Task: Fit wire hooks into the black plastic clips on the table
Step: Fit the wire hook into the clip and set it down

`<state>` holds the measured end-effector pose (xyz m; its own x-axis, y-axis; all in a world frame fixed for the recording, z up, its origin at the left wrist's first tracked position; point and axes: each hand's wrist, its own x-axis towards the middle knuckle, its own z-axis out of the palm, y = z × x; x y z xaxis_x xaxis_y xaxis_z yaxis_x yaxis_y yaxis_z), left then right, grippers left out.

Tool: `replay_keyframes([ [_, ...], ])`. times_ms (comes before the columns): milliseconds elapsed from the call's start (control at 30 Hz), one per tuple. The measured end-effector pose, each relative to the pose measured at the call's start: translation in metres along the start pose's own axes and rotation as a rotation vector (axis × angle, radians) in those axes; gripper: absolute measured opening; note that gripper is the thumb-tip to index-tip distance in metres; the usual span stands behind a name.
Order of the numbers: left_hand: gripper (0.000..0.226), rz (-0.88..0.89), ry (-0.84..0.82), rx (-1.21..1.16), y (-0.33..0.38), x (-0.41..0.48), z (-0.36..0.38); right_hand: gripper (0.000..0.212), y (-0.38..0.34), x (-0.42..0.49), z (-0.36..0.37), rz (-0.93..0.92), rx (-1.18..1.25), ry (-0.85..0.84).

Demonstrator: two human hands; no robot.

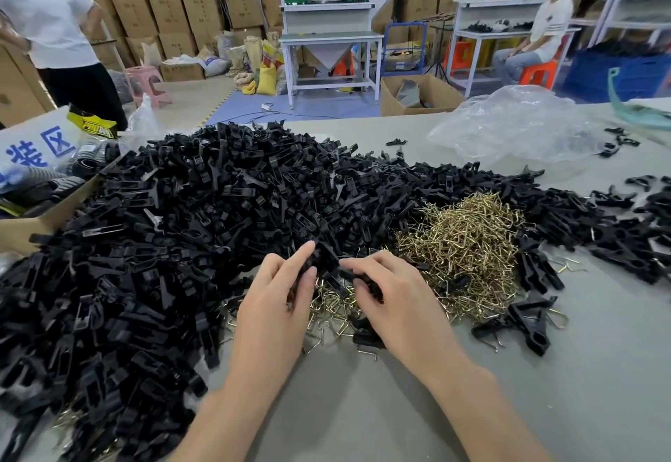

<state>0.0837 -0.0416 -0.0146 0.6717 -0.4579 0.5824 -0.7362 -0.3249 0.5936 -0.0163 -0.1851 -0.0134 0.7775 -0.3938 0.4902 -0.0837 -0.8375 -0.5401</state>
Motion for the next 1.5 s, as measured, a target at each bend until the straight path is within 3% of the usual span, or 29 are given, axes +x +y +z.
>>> replay_keyframes([
  [400, 0.030, 0.083, -0.071, -0.094, 0.002, -0.006, 0.004, 0.031, -0.008, 0.001, -0.005, -0.019, 0.198, 0.070],
  [533, 0.028, 0.092, -0.164, -0.041, 0.003, -0.007, 0.004, 0.030, 0.002, 0.000, -0.006, 0.078, 0.158, 0.096],
  [667, 0.032, 0.104, -0.222, -0.005, 0.010, -0.011, 0.003, 0.037, 0.002, 0.002, -0.009, 0.206, 0.327, 0.093],
  [733, 0.033, 0.013, -0.242, -0.026, 0.013, -0.012, 0.002, 0.038, 0.001, 0.002, -0.009, 0.265, 0.419, 0.040],
  [833, 0.021, -0.118, -0.177, -0.160, 0.012, -0.010, 0.006, 0.034, -0.001, 0.002, -0.009, 0.319, 0.548, 0.012],
  [967, 0.016, -0.031, -0.111, -0.243, 0.015, -0.010, 0.005, 0.024, -0.008, 0.004, -0.010, 0.369, 0.850, 0.051],
  [1033, 0.019, 0.031, -0.076, -0.237, 0.016, -0.010, 0.005, 0.020, -0.010, 0.004, -0.010, 0.371, 0.895, 0.076],
  [1200, 0.036, -0.036, -0.160, -0.247, 0.017, -0.013, 0.009, 0.030, -0.009, 0.004, -0.008, 0.373, 0.992, 0.076],
  [1267, 0.029, -0.049, -0.118, -0.246, 0.017, -0.011, 0.007, 0.023, -0.008, 0.003, -0.008, 0.359, 0.993, 0.001],
  [1367, 0.014, -0.092, -0.094, -0.275, 0.013, -0.009, 0.002, 0.032, -0.006, 0.002, -0.005, 0.358, 1.016, -0.059],
  [1500, 0.024, -0.093, -0.110, -0.292, 0.017, -0.011, 0.002, 0.029, -0.008, 0.004, -0.002, 0.419, 1.123, -0.033],
])
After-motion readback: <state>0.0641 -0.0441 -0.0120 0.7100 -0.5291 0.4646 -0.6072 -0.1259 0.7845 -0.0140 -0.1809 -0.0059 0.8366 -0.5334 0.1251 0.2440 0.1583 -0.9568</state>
